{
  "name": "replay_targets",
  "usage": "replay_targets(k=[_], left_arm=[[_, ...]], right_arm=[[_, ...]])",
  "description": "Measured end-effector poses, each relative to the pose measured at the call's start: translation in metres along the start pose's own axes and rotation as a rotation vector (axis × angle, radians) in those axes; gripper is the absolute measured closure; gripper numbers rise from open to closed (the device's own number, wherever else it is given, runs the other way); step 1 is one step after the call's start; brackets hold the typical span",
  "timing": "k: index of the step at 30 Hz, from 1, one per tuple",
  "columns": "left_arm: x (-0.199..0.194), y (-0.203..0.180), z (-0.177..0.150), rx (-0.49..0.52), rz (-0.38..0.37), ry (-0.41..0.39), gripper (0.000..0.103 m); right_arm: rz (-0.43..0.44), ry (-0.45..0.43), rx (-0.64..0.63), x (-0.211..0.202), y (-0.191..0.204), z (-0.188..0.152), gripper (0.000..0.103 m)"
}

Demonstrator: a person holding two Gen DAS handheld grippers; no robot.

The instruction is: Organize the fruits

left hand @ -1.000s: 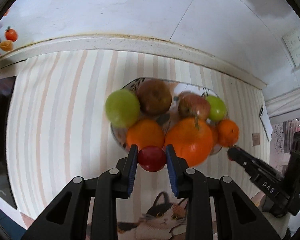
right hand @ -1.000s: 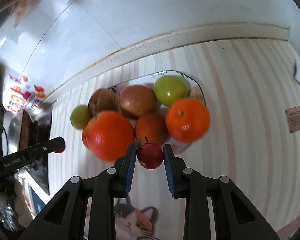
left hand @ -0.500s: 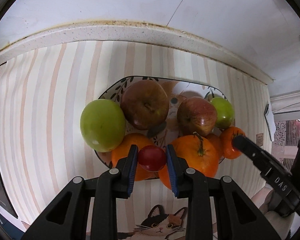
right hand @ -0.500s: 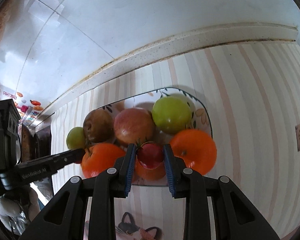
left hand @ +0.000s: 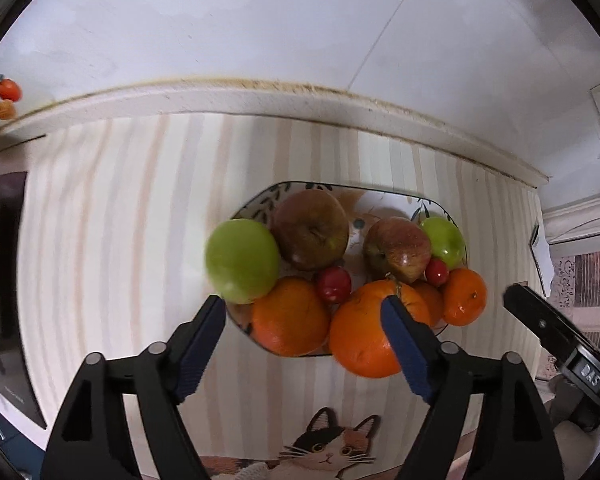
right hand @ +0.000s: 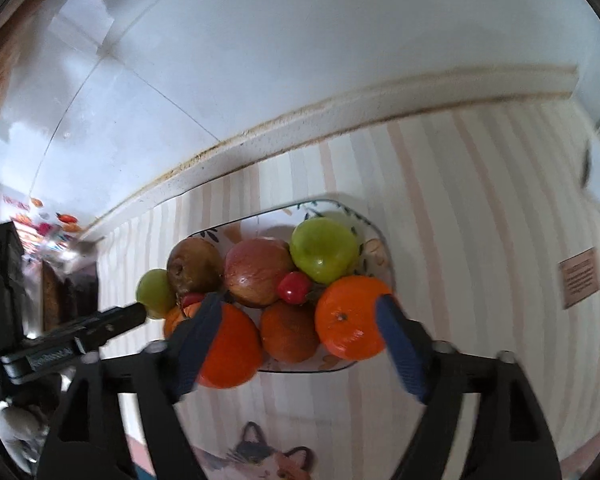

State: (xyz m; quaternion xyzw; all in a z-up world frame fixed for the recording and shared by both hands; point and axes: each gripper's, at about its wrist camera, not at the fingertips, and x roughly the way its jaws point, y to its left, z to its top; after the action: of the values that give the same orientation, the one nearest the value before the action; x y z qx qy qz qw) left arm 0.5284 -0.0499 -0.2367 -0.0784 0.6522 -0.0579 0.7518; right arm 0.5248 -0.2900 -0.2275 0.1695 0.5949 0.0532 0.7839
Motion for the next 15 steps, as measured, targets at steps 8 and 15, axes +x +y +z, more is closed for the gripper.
replay_targets(k=[8, 15], left_arm=[[-0.042, 0.007, -0.044, 0.015, 0.105, -0.098, 0.019], [-0.085, 0.001, -0.09, 0.06, 0.128, -0.174, 0.019]], right_arm=[[-0.144, -0.082, -0.118, -0.046, 0.029, -0.036, 0.007], [-0.158, -0.145, -0.128, -0.092, 0.044, -0.084, 0.007]])
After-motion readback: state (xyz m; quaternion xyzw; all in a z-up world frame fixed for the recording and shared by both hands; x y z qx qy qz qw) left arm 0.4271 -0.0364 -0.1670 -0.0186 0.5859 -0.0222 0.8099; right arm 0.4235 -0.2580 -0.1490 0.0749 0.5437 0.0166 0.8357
